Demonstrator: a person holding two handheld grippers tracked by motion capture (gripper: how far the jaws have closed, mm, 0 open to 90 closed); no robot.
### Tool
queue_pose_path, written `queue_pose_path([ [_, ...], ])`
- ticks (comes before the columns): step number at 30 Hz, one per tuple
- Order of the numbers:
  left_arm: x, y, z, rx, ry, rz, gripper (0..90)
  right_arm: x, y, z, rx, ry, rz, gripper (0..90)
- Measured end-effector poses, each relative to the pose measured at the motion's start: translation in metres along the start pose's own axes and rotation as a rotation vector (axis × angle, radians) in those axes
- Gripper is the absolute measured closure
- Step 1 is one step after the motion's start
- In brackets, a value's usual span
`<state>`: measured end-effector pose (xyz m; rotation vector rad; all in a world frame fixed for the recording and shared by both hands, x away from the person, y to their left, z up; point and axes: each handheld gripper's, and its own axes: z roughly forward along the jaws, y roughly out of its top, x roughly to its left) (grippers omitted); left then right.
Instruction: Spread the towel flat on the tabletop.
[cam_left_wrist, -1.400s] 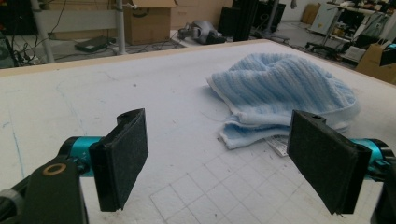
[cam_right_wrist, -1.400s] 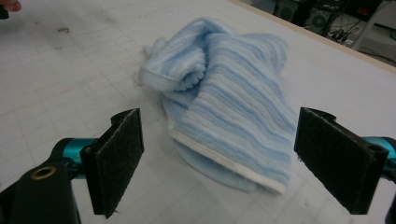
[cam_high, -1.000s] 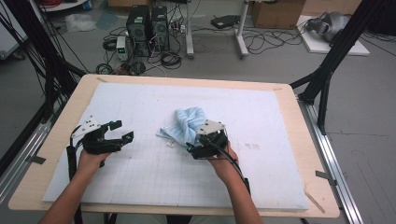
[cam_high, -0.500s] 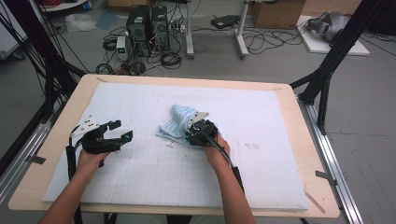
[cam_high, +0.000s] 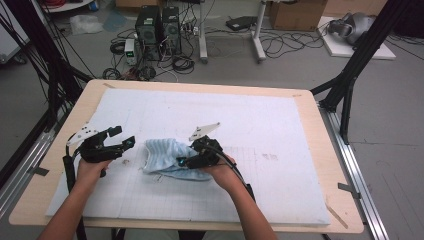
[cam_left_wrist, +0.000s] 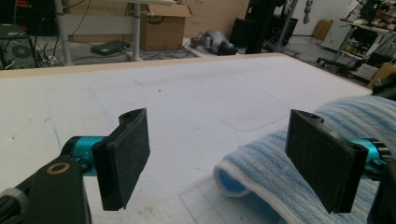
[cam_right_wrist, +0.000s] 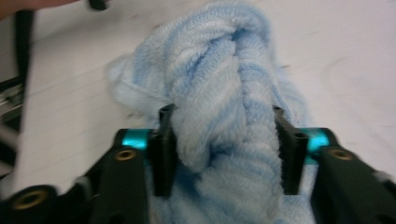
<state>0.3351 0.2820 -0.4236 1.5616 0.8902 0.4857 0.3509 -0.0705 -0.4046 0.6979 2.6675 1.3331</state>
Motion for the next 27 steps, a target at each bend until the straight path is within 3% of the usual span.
queue_pose_path([
  [1,0.000,0.000,0.000,0.000,0.000,0.000,22.2,0.000,0.000,0.000,0.000,0.000,0.000,47.4],
  [2,0.000,0.000,0.000,0.002,0.000,0.003,22.2,-0.002,0.002,-0.007,-0.030,-0.096,-0.011,39.5],
  [3,0.000,0.000,0.000,0.002,0.000,0.003,22.3,-0.002,0.002,-0.007,-0.030,-0.096,-0.011,39.5],
  [4,0.000,0.000,0.000,0.001,0.000,0.000,22.3,-0.002,0.004,-0.014,-0.052,-0.200,-0.034,37.5],
  [5,0.000,0.000,0.000,0.001,0.000,0.000,22.3,-0.002,0.004,-0.014,-0.052,-0.200,-0.034,37.5],
  [6,0.000,0.000,0.001,0.002,0.000,-0.002,22.3,-0.002,0.005,-0.019,-0.051,-0.282,-0.067,38.3],
  [7,0.000,0.000,0.001,0.002,0.000,-0.002,22.3,-0.002,0.005,-0.019,-0.051,-0.282,-0.067,38.3],
  [9,-0.001,0.000,0.001,0.004,-0.003,0.000,22.3,-0.004,0.006,-0.024,-0.061,-0.344,-0.060,36.4],
  [11,-0.001,0.000,0.001,0.006,-0.002,0.003,22.3,-0.005,0.006,-0.025,-0.076,-0.352,-0.069,34.2],
  [12,-0.001,0.000,0.002,0.007,-0.003,0.004,22.3,-0.004,0.007,-0.027,-0.096,-0.331,-0.081,30.6],
  [14,-0.001,-0.001,0.002,0.008,-0.003,0.000,22.3,0.000,0.010,-0.028,-0.103,-0.302,-0.146,30.3],
  [16,-0.001,-0.001,0.003,0.007,-0.004,0.001,22.3,0.003,0.014,-0.022,-0.076,-0.275,-0.185,33.2],
  [18,-0.001,-0.001,0.003,0.009,-0.004,0.003,22.5,0.003,0.018,-0.012,-0.001,-0.258,-0.252,54.2],
  [19,-0.001,-0.001,0.003,0.009,-0.004,0.003,22.5,0.003,0.018,-0.012,-0.001,-0.258,-0.252,54.2],
  [20,-0.001,-0.001,0.003,0.009,-0.003,0.003,22.5,0.002,0.024,-0.007,0.006,-0.227,-0.259,72.2],
  [24,0.000,-0.001,0.003,0.006,0.002,-0.004,22.5,-0.019,0.043,-0.003,-0.040,-0.248,-0.154,77.5],
  [27,0.000,-0.001,0.002,0.007,0.000,-0.004,22.5,-0.041,0.052,0.002,-0.057,-0.311,-0.072,77.5],
])
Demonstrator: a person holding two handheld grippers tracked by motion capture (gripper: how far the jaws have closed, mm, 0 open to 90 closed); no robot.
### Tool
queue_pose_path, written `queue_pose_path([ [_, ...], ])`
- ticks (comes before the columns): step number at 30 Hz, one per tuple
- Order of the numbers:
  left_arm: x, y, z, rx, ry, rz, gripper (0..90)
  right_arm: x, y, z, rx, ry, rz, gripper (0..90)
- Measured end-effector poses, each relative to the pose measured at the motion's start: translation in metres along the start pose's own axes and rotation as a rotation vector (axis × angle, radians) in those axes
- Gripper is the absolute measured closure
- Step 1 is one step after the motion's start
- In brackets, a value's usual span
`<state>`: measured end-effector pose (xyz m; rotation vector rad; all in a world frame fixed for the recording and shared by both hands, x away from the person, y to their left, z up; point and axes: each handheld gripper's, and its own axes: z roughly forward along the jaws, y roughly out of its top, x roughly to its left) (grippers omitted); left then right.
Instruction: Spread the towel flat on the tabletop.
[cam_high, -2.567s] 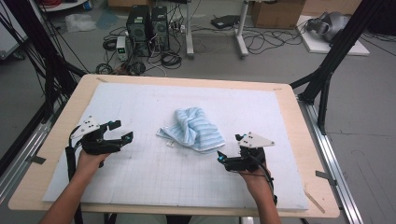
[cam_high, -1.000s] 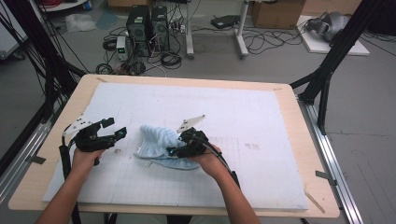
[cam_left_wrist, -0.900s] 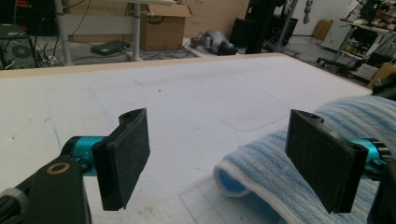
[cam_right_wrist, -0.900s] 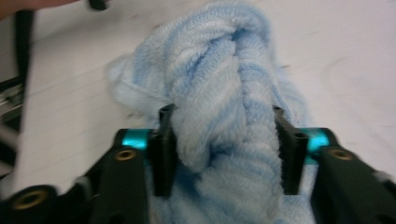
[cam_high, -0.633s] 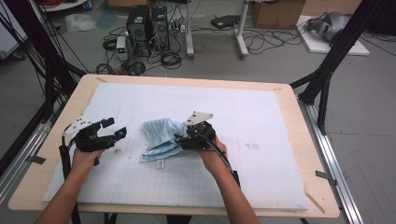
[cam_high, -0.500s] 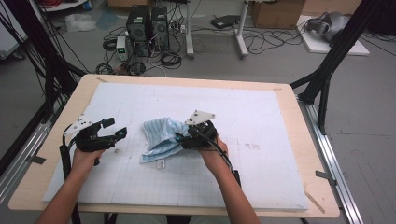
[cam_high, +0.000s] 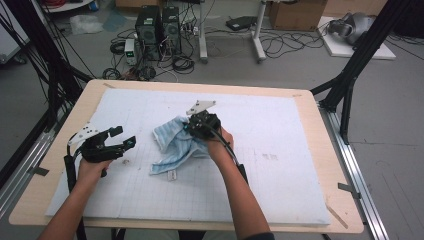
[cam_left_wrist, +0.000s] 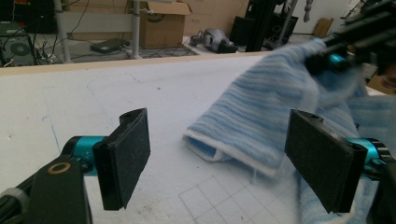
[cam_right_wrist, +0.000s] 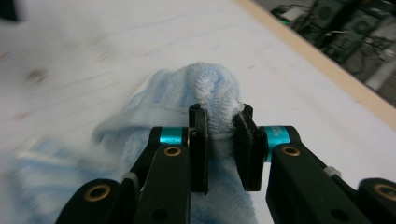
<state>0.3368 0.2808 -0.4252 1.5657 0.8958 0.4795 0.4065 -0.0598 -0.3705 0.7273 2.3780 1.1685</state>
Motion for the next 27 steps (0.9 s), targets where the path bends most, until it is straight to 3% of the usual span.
queue_pose_path([
  [2,0.000,0.000,0.000,-0.001,0.000,0.000,22.5,-0.014,0.003,0.007,0.000,-0.045,0.103,76.5],
  [3,0.000,0.000,0.001,0.000,-0.004,-0.004,22.5,-0.021,0.003,0.010,0.012,-0.082,0.126,76.1],
  [5,0.000,0.000,0.001,0.004,-0.005,0.001,22.5,-0.031,0.001,0.019,0.080,-0.204,0.146,71.9],
  [7,-0.001,0.000,0.001,0.006,-0.009,0.003,22.5,-0.041,-0.005,0.025,0.116,-0.269,0.175,71.9],
  [9,-0.001,-0.001,0.002,0.006,-0.009,0.003,22.6,-0.047,-0.010,0.026,0.128,-0.300,0.204,67.3],
  [12,-0.001,-0.001,0.002,0.008,-0.012,-0.003,22.6,-0.050,-0.011,0.018,0.079,-0.304,0.221,56.5],
  [14,-0.001,-0.001,0.003,0.009,-0.010,-0.003,22.6,-0.051,-0.010,0.007,0.030,-0.284,0.243,52.1],
  [18,-0.001,0.000,0.001,0.004,-0.004,0.000,22.6,-0.047,-0.010,-0.015,-0.015,-0.209,0.190,49.8],
  [20,0.000,0.000,0.001,0.003,-0.002,-0.003,22.6,-0.042,-0.016,-0.024,0.003,-0.174,0.159,46.6],
  [24,0.000,0.000,0.001,0.006,-0.001,-0.002,22.7,-0.029,-0.039,-0.037,0.014,-0.072,0.162,39.7],
  [27,-0.001,-0.001,0.002,0.010,-0.004,-0.001,22.7,-0.016,-0.057,-0.032,0.082,0.015,0.158,35.1],
])
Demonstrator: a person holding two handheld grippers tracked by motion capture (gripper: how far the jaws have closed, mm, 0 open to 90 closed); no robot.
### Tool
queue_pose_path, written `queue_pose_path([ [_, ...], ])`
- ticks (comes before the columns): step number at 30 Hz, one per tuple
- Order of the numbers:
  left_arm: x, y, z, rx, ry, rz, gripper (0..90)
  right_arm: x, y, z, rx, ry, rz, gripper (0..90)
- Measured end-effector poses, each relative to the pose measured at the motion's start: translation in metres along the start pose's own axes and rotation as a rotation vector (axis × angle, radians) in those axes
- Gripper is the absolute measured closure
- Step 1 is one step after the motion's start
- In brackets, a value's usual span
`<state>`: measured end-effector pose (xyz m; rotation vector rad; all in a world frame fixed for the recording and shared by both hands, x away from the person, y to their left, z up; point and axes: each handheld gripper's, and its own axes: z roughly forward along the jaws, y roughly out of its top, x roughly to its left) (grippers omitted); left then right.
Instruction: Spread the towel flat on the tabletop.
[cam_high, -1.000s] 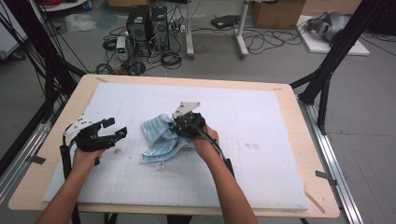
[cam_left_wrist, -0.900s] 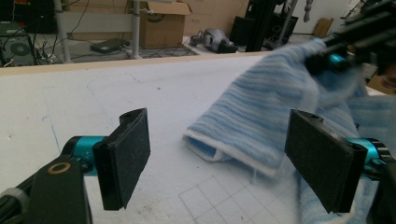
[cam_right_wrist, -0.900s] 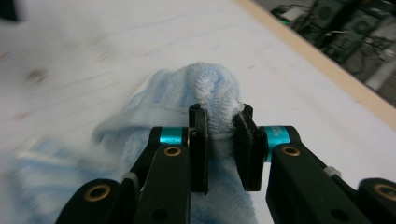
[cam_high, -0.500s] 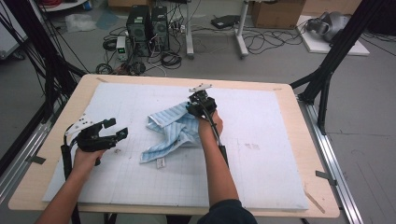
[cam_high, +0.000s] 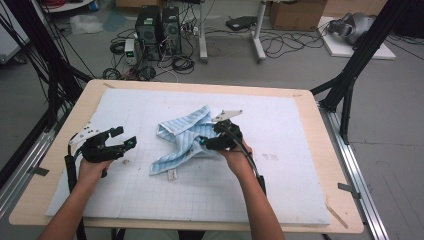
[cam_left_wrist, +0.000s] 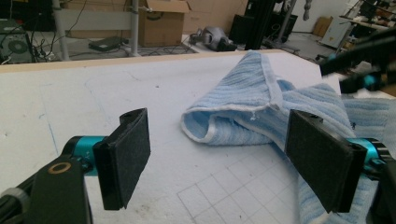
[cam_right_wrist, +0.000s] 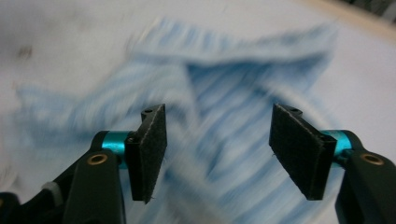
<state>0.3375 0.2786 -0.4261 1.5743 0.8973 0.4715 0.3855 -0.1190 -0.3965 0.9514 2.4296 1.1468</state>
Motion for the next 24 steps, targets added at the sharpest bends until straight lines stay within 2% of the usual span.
queue_pose_path([
  [2,-0.001,0.000,0.000,0.001,-0.003,0.003,22.7,0.006,-0.010,0.010,0.072,-0.007,-0.027,38.8],
  [4,-0.002,0.000,0.001,0.002,-0.002,0.006,22.7,0.008,-0.020,0.021,0.115,0.048,-0.003,54.1],
  [5,-0.002,0.000,0.001,0.002,-0.002,0.006,22.7,0.012,-0.023,0.024,0.134,0.080,-0.007,61.8],
  [6,-0.001,0.000,0.000,0.002,-0.002,0.004,22.8,0.016,-0.026,0.027,0.144,0.098,-0.022,67.0],
  [7,-0.001,0.000,0.000,0.002,-0.002,0.004,22.8,0.016,-0.026,0.027,0.144,0.098,-0.022,67.0],
  [8,0.000,0.000,0.000,0.002,-0.001,-0.002,22.8,0.023,-0.028,0.027,0.154,0.119,-0.045,74.6],
  [9,0.000,0.000,0.000,0.000,-0.001,-0.002,22.8,0.024,-0.027,0.025,0.156,0.153,-0.054,76.2],
  [10,0.000,0.000,0.000,0.002,-0.001,-0.002,22.8,0.026,-0.028,0.022,0.165,0.179,-0.062,76.5],
  [11,0.000,0.000,0.000,0.002,-0.001,-0.002,22.8,0.026,-0.028,0.022,0.165,0.179,-0.062,76.5],
  [12,0.000,0.000,0.000,0.000,-0.001,0.000,22.8,0.033,-0.029,0.016,0.180,0.219,-0.100,76.3],
  [14,0.000,0.000,0.000,0.001,0.000,-0.002,22.8,0.037,-0.033,0.006,0.166,0.269,-0.126,75.3],
  [15,0.000,0.000,0.000,0.001,0.000,-0.002,22.8,0.037,-0.033,0.006,0.166,0.269,-0.126,75.3],
  [16,0.000,0.000,0.000,0.001,0.000,-0.002,22.8,0.041,-0.040,-0.005,0.172,0.314,-0.154,74.9],
  [18,-0.001,0.000,0.000,0.003,-0.002,-0.002,22.8,0.042,-0.051,-0.016,0.173,0.346,-0.159,74.8],
  [21,-0.001,0.000,0.001,0.009,-0.005,0.005,22.8,0.040,-0.065,-0.033,0.170,0.359,-0.143,74.4],
  [22,-0.003,0.000,0.002,0.014,-0.009,0.011,22.8,0.038,-0.068,-0.038,0.160,0.357,-0.141,68.3],
  [24,-0.003,0.000,0.003,0.016,-0.010,0.014,22.8,0.033,-0.071,-0.049,0.099,0.342,-0.101,51.5],
])
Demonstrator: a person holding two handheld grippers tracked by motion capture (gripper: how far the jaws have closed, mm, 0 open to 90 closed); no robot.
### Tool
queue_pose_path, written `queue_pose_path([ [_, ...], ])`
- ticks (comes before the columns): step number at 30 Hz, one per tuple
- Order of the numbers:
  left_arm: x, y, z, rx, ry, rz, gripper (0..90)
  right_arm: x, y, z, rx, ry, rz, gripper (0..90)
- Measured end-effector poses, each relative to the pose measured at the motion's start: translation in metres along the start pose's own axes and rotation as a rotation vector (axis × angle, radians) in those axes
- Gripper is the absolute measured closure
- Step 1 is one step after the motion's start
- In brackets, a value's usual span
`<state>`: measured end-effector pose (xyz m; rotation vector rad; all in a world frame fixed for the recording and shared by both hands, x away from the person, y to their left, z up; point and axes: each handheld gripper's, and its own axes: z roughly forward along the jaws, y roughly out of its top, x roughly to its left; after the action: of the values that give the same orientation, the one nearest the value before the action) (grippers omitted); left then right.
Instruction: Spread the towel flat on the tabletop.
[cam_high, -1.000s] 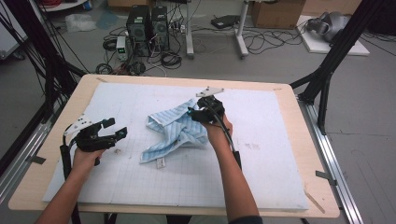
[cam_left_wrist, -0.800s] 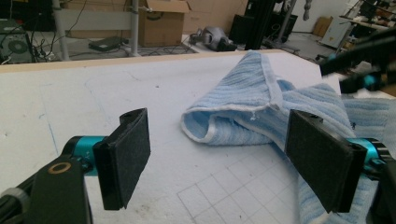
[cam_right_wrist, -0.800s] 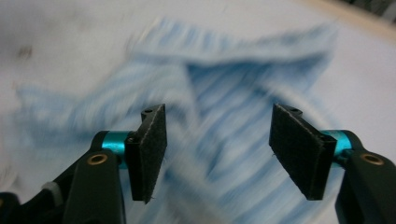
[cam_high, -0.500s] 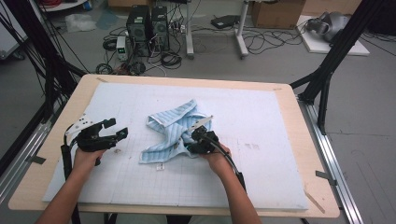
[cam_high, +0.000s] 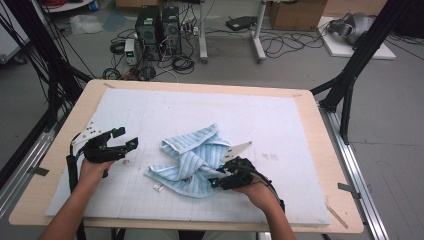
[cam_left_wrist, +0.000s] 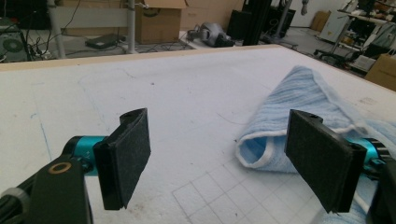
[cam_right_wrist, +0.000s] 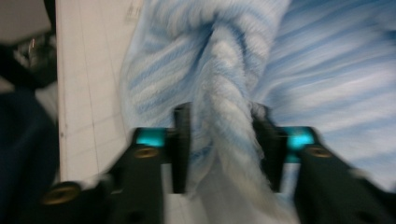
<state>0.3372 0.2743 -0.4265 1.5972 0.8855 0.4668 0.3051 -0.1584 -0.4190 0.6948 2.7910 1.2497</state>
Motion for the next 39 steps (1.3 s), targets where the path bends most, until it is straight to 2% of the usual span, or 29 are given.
queue_pose_path([
  [1,0.000,0.000,0.000,0.000,0.000,0.000,22.8,-0.002,0.000,-0.007,-0.049,-0.010,0.029,46.6],
  [3,0.000,0.000,0.001,0.001,-0.001,0.002,22.8,-0.009,0.001,-0.020,-0.157,-0.053,0.047,46.9],
  [5,-0.001,-0.001,0.002,0.002,-0.001,0.002,22.8,-0.016,0.006,-0.026,-0.210,-0.147,0.055,50.5],
  [6,-0.002,-0.001,0.003,0.004,-0.005,0.004,22.8,-0.020,0.010,-0.024,-0.210,-0.210,0.050,53.8],
  [8,-0.003,-0.001,0.004,0.004,-0.013,0.009,22.9,-0.027,0.017,-0.013,-0.173,-0.311,0.022,58.0],
  [9,-0.003,-0.001,0.004,0.004,-0.013,0.009,23.1,-0.027,0.017,-0.013,-0.173,-0.311,0.022,58.0],
  [10,-0.003,-0.001,0.005,0.005,-0.015,0.009,23.3,-0.032,0.026,0.006,-0.124,-0.376,-0.032,59.6],
  [11,-0.004,-0.001,0.005,0.005,-0.021,0.009,23.6,-0.034,0.031,0.016,-0.094,-0.412,-0.059,59.4],
  [12,-0.005,-0.001,0.007,0.014,-0.030,0.015,23.8,-0.037,0.035,0.026,-0.062,-0.437,-0.082,58.8],
  [13,-0.005,-0.001,0.007,0.014,-0.030,0.015,23.8,-0.037,0.035,0.026,-0.062,-0.437,-0.082,58.8],
  [14,-0.005,-0.001,0.007,0.016,-0.036,0.014,23.8,-0.045,0.041,0.041,-0.011,-0.480,-0.110,57.4],
  [15,-0.006,-0.001,0.008,0.019,-0.038,0.017,23.8,-0.050,0.044,0.046,0.018,-0.505,-0.115,57.4],
  [16,-0.006,-0.001,0.008,0.022,-0.042,0.019,23.8,-0.050,0.044,0.046,0.018,-0.505,-0.115,57.4],
  [17,-0.007,-0.002,0.008,0.022,-0.043,0.017,23.8,-0.054,0.045,0.050,0.038,-0.532,-0.114,60.2],
  [18,-0.009,-0.002,0.009,0.024,-0.047,0.020,23.8,-0.064,0.046,0.051,0.070,-0.570,-0.096,77.1],
  [19,-0.009,-0.002,0.009,0.024,-0.047,0.020,23.9,-0.064,0.046,0.051,0.070,-0.570,-0.096,77.1],
  [20,-0.009,-0.002,0.009,0.025,-0.049,0.020,23.9,-0.072,0.046,0.045,0.063,-0.618,-0.040,85.0],
  [21,-0.009,-0.002,0.009,0.025,-0.049,0.020,24.0,-0.072,0.046,0.045,0.063,-0.618,-0.040,85.0],
  [22,-0.009,-0.002,0.009,0.025,-0.049,0.020,24.1,-0.079,0.043,0.035,0.056,-0.691,0.006,87.2],
  [27,-0.011,-0.001,0.012,0.027,-0.050,0.029,25.7,-0.097,0.025,0.012,0.113,-0.833,0.142,88.5],
  [28,-0.012,0.001,0.013,0.025,-0.045,0.030,26.3,-0.098,0.021,0.008,0.105,-0.850,0.175,86.8],
  [29,-0.012,0.001,0.013,0.025,-0.045,0.030,26.8,-0.100,0.017,0.003,0.079,-0.840,0.204,83.9],
  [30,-0.015,0.006,0.016,0.016,-0.077,0.017,28.1,-0.099,0.014,0.000,0.051,-0.822,0.217,80.3],
  [31,-0.015,0.006,0.016,0.016,-0.077,0.017,29.3,-0.097,0.012,-0.003,0.018,-0.793,0.209,76.9],
  [32,-0.020,0.012,0.023,0.032,-0.122,0.030,29.9,-0.094,0.012,-0.004,0.000,-0.768,0.204,72.7],
  [34,-0.026,0.018,0.034,0.055,-0.168,0.042,31.5,-0.088,0.013,-0.007,-0.028,-0.726,0.189,67.5],
  [36,-0.033,0.021,0.048,0.095,-0.207,0.056,32.0,-0.080,0.013,-0.010,-0.063,-0.724,0.158,63.9],
  [37,-0.033,0.021,0.048,0.095,-0.207,0.056,32.1,-0.077,0.013,-0.012,-0.078,-0.719,0.150,63.1],
  [39,-0.046,0.025,0.067,0.164,-0.274,0.086,32.6,-0.071,0.011,-0.015,-0.097,-0.713,0.146,62.0],
])
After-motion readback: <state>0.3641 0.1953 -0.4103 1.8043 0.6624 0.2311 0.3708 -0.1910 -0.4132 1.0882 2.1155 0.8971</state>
